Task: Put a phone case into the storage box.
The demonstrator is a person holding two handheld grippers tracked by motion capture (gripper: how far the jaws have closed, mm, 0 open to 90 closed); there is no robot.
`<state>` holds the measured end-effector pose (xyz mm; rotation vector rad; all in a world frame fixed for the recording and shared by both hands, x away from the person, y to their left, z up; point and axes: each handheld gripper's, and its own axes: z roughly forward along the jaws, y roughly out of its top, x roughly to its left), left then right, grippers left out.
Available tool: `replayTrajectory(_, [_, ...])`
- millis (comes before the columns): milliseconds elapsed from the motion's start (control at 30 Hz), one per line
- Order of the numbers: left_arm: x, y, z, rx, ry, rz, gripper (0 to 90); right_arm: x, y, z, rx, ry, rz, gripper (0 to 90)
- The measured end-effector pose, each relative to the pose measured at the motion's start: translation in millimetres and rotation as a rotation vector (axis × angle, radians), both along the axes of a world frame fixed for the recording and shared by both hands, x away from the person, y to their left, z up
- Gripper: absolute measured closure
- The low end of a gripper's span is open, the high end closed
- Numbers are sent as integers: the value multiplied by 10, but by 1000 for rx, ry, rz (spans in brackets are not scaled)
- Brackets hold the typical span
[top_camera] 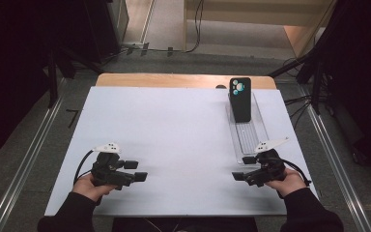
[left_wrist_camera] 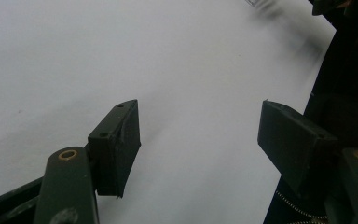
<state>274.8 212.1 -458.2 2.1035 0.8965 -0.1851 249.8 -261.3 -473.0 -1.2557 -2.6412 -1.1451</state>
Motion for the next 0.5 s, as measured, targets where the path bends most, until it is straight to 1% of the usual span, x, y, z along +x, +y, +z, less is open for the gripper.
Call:
replayTrajectory(200, [-1,2,1,1,1,1,302,-1,2,-2,-4,-1,3,180])
replayTrajectory(300, [-1,2,-1,-1,1,0,302,-7,7,-6,-14,-1,4,180])
replayTrajectory(500, [-1,3,-3,1,2,1,302,-7,7,-7,-15,-1,4,180])
